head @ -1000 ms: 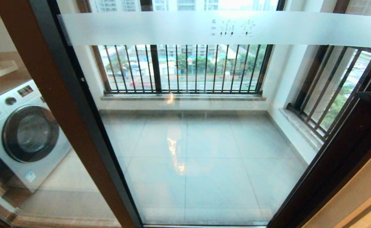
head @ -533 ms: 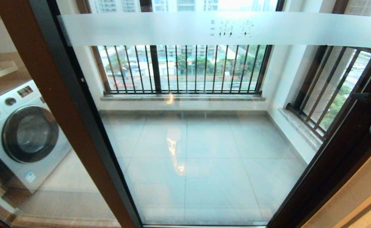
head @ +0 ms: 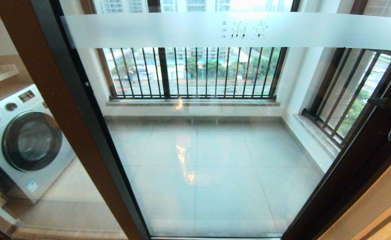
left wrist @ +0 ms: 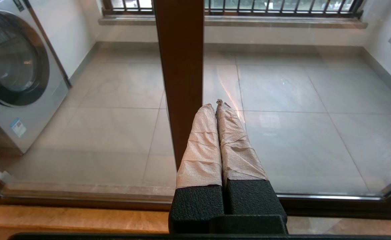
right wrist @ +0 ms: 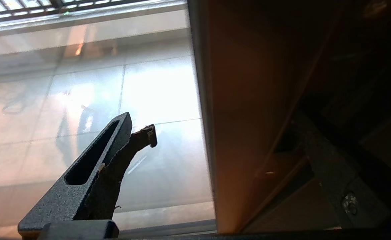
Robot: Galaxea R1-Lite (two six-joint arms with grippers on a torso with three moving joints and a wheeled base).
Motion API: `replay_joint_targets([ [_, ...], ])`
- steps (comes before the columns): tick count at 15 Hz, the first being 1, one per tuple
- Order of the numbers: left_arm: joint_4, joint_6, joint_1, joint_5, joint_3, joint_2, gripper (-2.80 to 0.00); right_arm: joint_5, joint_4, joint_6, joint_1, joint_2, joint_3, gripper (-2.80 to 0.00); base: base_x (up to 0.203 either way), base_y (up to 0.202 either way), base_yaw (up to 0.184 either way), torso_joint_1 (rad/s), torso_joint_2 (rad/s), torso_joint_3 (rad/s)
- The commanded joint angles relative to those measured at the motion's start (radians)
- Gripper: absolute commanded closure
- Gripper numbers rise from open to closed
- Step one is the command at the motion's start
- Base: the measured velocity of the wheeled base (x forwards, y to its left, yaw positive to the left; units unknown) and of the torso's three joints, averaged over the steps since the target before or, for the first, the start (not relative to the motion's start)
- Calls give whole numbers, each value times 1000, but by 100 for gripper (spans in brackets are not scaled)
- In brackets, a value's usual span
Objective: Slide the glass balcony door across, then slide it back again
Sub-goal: Open the slid door
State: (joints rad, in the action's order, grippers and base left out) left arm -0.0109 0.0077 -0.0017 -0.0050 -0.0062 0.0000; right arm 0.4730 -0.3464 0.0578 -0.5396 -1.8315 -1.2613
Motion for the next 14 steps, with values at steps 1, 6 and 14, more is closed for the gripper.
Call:
replay_joint_targets([
  [1, 0, 0, 0, 0, 0, -1, 0, 7, -2, -2, 0, -5, 3, -280, 0, 0, 0, 0, 0, 0],
  [6, 0, 0, 0, -1, 0, -1, 0, 22, -8, -9, -3, -14, 14, -280, 0, 0, 0, 0, 0, 0],
  [14, 0, 0, 0, 0, 0, 0, 0, 19, -45, -7, -39, 49, 48, -280, 0, 0, 0, 0, 0, 0],
])
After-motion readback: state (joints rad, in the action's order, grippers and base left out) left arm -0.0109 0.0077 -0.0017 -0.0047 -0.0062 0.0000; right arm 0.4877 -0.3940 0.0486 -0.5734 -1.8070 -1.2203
